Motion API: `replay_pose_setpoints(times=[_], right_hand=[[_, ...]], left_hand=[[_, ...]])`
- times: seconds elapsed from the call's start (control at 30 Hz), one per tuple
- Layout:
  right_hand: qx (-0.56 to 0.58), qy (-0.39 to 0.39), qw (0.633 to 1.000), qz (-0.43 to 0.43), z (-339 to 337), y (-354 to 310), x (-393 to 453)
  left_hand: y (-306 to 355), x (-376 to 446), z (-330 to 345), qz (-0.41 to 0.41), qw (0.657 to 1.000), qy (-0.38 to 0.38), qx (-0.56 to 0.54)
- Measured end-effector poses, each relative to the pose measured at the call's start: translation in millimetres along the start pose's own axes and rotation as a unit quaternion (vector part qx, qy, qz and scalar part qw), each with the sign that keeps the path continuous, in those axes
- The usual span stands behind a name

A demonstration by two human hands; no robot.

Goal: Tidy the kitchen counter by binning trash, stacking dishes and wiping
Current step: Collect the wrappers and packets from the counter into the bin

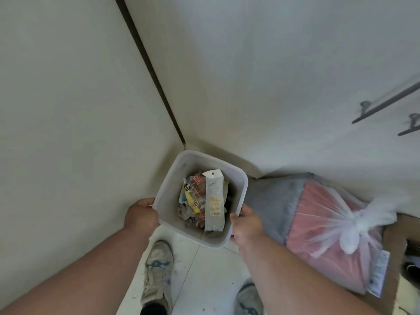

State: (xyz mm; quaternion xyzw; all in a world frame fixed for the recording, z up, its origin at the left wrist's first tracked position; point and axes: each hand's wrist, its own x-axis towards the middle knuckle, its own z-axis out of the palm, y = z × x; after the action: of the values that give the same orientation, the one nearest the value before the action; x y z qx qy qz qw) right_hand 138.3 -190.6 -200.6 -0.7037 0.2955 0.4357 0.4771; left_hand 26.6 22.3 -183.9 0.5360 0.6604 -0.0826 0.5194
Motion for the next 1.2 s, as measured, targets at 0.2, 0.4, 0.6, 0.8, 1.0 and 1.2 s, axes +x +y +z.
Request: replay_pose_setpoints(times=[0.2,0.4,0.6,0.8,1.0,1.2], right_hand=[[-0.018,0.026,0.999,-0.034,5.9,0.3,20.2],[-0.121,0.024,0.989,-0.082,-7.7,-29.6,-25.5],[-0.186,0.03,0.969,-0.157,-38.0,-87.6,-122.0],[-0.114,-0.017,0.975,-0.192,-68.4,-153.0,-285.5],[-0.04,-0.058,0.966,-0.249,-88.3,-210.0,-447.1],[0.089,-0.096,0.954,-0.271,-99.7,-264.9,-565.9]], left_hand=[[8.7,-2.8,12.3,0.008,1.0,-0.027,0.004],[25.9,-35.9,8.9,0.014,1.0,-0.017,0.02],[79.6,-131.5,-20.6,0.031,0.999,-0.018,-0.011],[145.2,-281.9,-84.5,0.063,0.99,-0.091,-0.087],[209.1,-419.6,-170.6,0.13,0.967,-0.131,-0.173],[254.9,-504.5,-254.2,0.188,0.932,-0.11,-0.288]])
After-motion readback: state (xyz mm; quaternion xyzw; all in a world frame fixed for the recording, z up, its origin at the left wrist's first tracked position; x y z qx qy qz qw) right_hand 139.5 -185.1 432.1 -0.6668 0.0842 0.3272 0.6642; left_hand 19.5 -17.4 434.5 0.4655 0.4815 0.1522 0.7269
